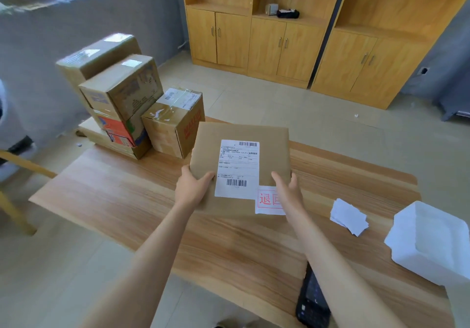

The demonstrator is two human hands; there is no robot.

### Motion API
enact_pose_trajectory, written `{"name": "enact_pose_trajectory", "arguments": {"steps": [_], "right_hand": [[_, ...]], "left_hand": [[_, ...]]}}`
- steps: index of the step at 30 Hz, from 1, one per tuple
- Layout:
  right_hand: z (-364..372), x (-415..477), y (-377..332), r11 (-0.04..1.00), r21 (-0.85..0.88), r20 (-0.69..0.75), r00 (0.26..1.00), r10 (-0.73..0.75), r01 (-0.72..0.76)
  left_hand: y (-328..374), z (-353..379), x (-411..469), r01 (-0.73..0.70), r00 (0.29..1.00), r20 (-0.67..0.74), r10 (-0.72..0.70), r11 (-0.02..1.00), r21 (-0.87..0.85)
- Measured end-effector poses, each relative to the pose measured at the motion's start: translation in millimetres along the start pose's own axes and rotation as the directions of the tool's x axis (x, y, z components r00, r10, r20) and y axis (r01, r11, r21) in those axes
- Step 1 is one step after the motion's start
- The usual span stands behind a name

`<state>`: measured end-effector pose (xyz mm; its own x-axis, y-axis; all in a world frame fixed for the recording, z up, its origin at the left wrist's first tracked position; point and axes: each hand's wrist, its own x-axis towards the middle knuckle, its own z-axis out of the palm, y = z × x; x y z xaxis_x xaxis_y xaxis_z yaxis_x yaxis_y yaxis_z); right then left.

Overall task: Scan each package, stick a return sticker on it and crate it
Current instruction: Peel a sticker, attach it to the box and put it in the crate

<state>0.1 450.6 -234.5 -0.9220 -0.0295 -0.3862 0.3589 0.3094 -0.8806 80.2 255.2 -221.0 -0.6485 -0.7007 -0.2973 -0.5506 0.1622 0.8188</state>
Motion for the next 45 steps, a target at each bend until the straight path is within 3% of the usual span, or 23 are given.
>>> {"name": "enact_pose_trajectory", "arguments": {"steps": [9,15,24,33,45], "right_hand": [[21,-36,-60,0.972,0.020,0.189,0.953,-0.235,0.236],[46,-69,-82,0.945,0.086,0.349,0.879,-0.325,0.315],[138,-119,-100,0.931,0.097,0.527,0.776,-0.348,0.351],[292,-190,-116,0.911,0.080,0.620,0.695,-0.363,0.404],[467,-263,-123,0.928,0.025,0.771,0.584,-0.254,0.371]], "left_hand": [[18,-74,-36,-0.109,0.963,-0.254,0.085,0.991,-0.079],[7,-126,-71,-0.088,0.919,-0.393,0.027,0.987,-0.137],[-39,-214,-87,-0.031,0.846,-0.525,-0.088,0.977,-0.213],[-116,-345,-66,0.083,0.756,-0.602,-0.256,0.950,-0.301],[-208,-490,-40,0.141,0.645,-0.662,-0.382,0.911,-0.388]]}}
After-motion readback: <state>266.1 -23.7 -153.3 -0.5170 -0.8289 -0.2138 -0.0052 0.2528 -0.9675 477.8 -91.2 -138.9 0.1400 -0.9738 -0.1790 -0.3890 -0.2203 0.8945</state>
